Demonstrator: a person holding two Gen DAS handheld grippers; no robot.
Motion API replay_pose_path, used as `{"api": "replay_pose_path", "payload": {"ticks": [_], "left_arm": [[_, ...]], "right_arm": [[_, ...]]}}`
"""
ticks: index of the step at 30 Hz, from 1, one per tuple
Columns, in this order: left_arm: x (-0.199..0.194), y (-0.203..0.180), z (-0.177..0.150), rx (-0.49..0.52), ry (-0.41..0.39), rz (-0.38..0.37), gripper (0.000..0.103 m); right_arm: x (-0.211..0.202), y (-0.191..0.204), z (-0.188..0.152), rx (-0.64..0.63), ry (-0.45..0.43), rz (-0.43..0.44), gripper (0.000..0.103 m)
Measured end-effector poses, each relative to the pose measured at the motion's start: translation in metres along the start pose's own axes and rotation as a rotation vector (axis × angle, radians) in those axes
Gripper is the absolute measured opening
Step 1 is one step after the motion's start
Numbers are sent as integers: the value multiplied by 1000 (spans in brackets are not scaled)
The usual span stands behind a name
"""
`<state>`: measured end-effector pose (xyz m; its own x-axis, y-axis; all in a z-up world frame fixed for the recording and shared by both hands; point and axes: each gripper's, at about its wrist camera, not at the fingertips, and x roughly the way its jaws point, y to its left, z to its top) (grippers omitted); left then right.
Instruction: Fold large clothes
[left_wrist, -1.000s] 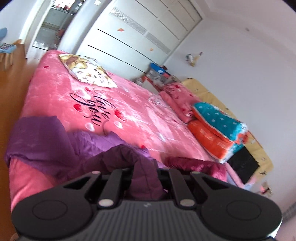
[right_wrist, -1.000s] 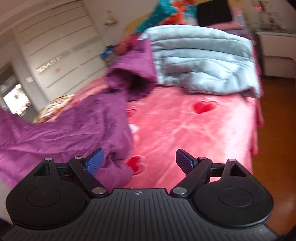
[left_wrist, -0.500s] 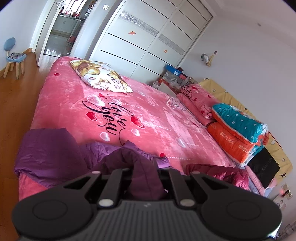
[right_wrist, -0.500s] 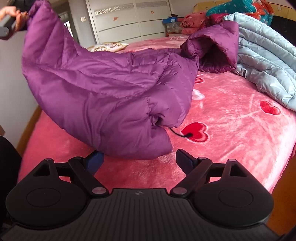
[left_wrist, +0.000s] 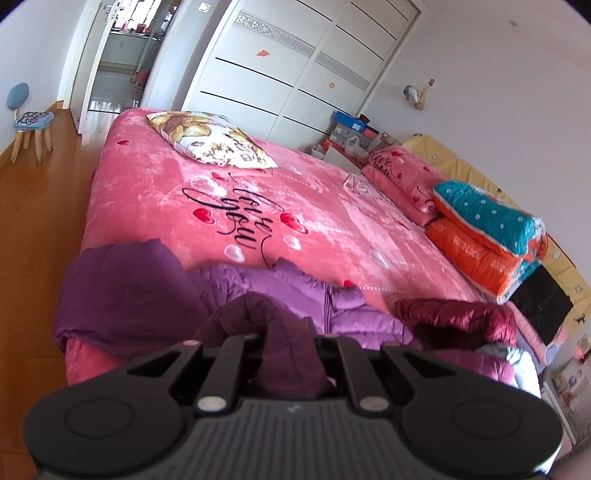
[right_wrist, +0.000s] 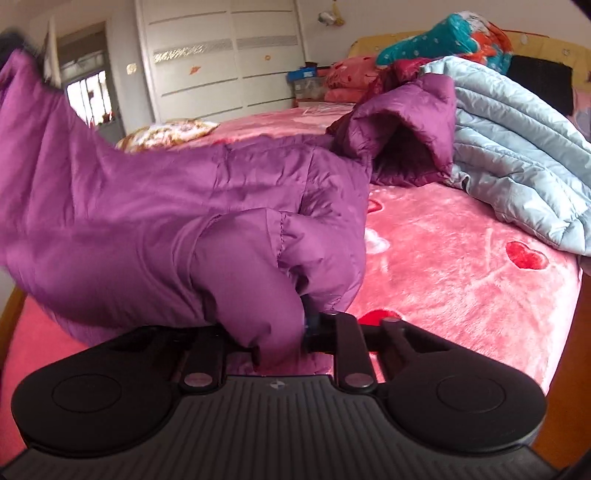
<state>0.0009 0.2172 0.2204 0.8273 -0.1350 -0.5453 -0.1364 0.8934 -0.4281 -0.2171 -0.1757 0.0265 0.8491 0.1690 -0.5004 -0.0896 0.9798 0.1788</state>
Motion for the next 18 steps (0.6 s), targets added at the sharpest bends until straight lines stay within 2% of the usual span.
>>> {"api": "replay_pose_path", "payload": {"ticks": [4, 12, 15, 18], "left_arm": [[-17, 5, -15, 23, 27, -29, 7], [-60, 10, -64, 45, 140, -144, 7], [-73, 13, -90, 72, 204, -155, 7], [-77, 23, -119, 87, 291, -140, 7]], "right_arm": [[-33, -16, 9, 101, -61, -7, 14], [-106, -65, 35, 346, -276, -132, 12], [-131, -76, 40, 389, -320, -171, 11], [-148, -81, 41, 362, -339, -249, 11]]}}
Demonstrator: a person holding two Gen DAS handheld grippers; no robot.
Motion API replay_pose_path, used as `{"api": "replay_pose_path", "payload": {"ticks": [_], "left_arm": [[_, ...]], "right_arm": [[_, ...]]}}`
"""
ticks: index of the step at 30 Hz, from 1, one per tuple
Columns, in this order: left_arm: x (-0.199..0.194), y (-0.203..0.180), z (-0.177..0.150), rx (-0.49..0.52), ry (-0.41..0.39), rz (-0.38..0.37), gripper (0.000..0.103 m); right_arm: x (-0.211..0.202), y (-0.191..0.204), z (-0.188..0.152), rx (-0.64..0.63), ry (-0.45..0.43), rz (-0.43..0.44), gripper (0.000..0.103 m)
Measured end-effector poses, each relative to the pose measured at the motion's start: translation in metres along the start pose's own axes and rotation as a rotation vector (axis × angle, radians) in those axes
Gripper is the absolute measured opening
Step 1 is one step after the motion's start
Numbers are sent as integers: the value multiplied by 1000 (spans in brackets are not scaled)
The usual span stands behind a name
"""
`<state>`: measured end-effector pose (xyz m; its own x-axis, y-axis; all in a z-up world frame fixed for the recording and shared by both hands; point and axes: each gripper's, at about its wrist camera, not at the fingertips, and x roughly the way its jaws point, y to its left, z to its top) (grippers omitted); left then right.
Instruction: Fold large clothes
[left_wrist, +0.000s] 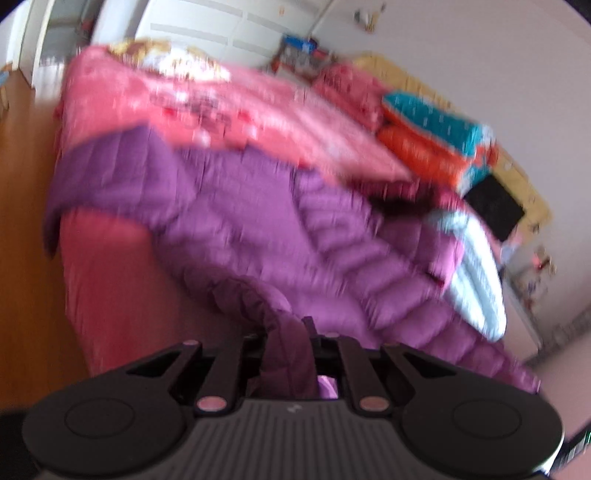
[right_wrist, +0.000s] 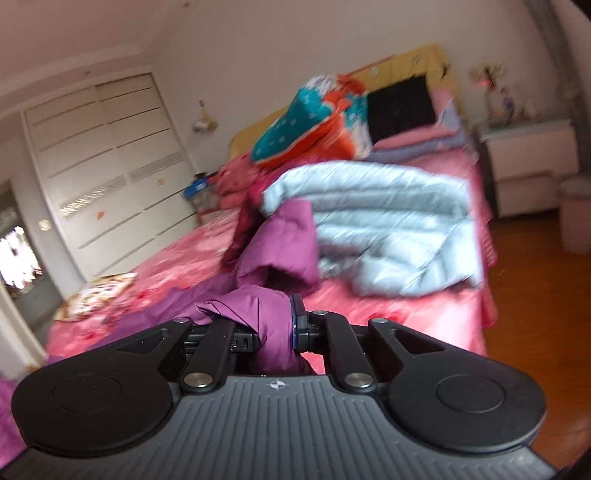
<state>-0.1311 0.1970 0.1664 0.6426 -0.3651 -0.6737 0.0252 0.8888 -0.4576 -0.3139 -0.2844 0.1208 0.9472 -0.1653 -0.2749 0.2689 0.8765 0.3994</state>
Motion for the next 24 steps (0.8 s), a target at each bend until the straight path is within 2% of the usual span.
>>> {"api": "replay_pose_path", "payload": {"ticks": [3, 6, 10, 12, 13, 14, 18, 20, 24], "left_arm": [[13, 9, -35, 28, 99, 56, 8], [31, 21, -59, 31, 187, 111, 9], [36, 28, -70, 47, 201, 147, 13], [32, 29, -70, 52, 198, 153, 16], [29, 31, -70, 50, 196, 161, 17], [27, 32, -70, 49, 190, 168, 18], [15, 30, -70, 45, 153, 203, 23], [8, 32, -69, 47, 140, 219, 25], [-5, 36, -64, 52, 107, 256, 33]], "right_arm": [[4, -10, -2, -31, 10, -84, 11], [22, -22, -11, -71, 104, -173, 12], [41, -46, -37, -33, 309, -246, 25], [43, -50, -36, -10, 327, -237, 30], [42, -53, -35, 8, 327, -226, 45], [39, -54, -34, 16, 326, -226, 66], [29, -45, -30, -33, 340, -235, 80], [20, -43, -27, -56, 350, -236, 98], [0, -40, -24, -109, 351, -250, 101]]}}
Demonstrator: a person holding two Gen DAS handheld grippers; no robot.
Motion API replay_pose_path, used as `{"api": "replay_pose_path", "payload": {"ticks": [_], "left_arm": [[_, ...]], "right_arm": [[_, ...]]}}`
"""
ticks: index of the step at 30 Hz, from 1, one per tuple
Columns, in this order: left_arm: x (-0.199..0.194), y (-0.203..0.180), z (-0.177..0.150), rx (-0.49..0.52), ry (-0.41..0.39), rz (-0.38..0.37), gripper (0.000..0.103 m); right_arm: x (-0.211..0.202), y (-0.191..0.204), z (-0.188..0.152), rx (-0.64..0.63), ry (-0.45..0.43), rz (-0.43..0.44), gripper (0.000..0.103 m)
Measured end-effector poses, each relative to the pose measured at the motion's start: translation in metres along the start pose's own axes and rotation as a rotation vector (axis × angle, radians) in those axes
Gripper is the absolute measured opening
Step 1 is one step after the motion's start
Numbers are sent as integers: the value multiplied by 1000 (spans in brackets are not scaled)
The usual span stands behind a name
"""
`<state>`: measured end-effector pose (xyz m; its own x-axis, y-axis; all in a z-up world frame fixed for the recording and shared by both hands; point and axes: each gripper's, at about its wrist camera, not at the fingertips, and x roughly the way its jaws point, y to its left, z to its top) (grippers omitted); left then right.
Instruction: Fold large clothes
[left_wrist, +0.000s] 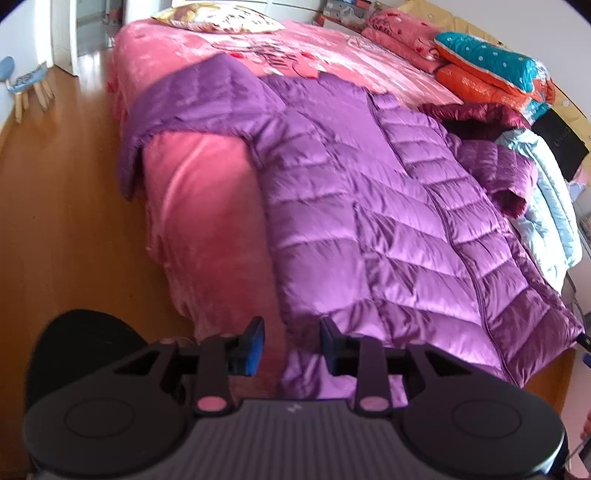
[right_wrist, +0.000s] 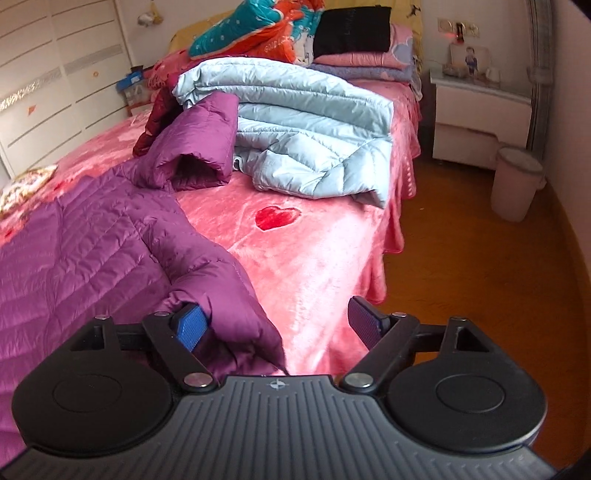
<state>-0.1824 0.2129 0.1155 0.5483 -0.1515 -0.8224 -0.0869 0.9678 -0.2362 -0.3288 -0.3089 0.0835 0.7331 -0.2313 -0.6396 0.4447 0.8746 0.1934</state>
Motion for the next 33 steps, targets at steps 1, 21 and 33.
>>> {"api": "replay_pose_path", "payload": {"ticks": [1, 21, 33], "left_arm": [[-5, 2, 1, -8, -7, 2, 33], [58, -80, -1, 407, -233, 39, 38], [107, -68, -28, 490, -246, 147, 41]], "right_arm": [[-5, -1, -1, -1, -3, -6, 101], [60, 92, 6, -75, 8, 136, 43], [136, 84, -17, -80, 149, -41, 34]]}}
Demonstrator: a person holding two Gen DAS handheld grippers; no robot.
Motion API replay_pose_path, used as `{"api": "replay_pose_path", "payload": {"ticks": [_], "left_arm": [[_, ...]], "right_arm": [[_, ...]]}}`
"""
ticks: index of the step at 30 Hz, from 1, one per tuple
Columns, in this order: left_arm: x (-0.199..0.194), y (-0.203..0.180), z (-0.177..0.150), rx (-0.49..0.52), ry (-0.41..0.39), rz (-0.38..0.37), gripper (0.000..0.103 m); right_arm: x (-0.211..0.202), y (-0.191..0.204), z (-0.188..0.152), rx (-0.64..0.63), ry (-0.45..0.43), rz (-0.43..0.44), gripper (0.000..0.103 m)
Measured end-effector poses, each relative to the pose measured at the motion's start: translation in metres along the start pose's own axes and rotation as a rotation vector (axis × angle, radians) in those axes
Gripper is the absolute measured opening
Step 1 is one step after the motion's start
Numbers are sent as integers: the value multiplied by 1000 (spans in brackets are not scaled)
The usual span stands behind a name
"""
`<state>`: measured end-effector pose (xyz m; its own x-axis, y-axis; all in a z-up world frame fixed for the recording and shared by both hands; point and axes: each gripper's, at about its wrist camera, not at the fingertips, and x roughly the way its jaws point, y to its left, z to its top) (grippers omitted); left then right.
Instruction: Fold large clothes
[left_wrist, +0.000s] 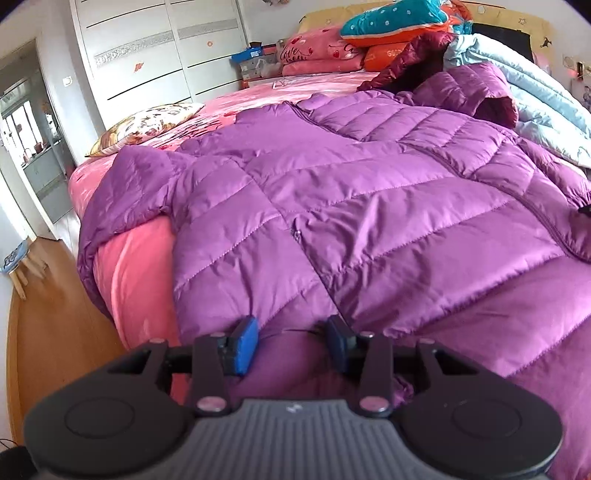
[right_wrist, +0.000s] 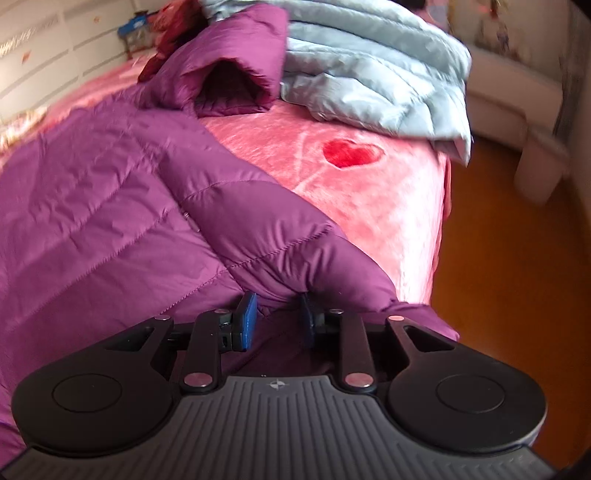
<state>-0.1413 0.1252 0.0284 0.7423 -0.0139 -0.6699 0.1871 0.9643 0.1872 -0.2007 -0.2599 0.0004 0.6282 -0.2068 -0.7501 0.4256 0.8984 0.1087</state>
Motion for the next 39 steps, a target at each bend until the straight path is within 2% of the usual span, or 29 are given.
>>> {"api": "replay_pose_path", "payload": {"ticks": [3, 5, 8, 10, 12, 15, 17, 23, 28, 33, 39], "left_arm": [[-18, 10, 9, -70, -9, -32, 41], [-32, 15, 19, -83, -33, -41, 42], [-46, 17, 39, -97, -79, -60, 46], [-48, 18, 58, -88, -103, -74, 55], [-46, 18, 74, -83, -138, -81, 60], [-35, 16, 99, -55, -196, -63, 62], [-23, 14, 114, -44, -212, -64, 69], [22, 11, 140, -44, -271, -34, 77], [67, 17, 143, -58, -245, -54, 77], [102, 27, 145, -82, -232, -95, 77], [138, 37, 141, -117, -196, -122, 77]], "right_arm": [[-4, -5, 2, 27, -9, 23, 39], [-12, -11, 3, 80, -17, 63, 49], [-34, -19, 8, 127, -79, 97, 61], [-48, -21, 15, 148, -135, 100, 65], [-58, -23, 26, 180, -182, 131, 72], [-69, -16, 41, 208, -237, 194, 87], [-73, -7, 51, 192, -263, 217, 96], [-56, 26, 82, 167, -279, 252, 97], [-28, 56, 98, 158, -274, 305, 96], [4, 98, 106, 95, -246, 329, 94], [45, 131, 104, 49, -193, 284, 91]]}}
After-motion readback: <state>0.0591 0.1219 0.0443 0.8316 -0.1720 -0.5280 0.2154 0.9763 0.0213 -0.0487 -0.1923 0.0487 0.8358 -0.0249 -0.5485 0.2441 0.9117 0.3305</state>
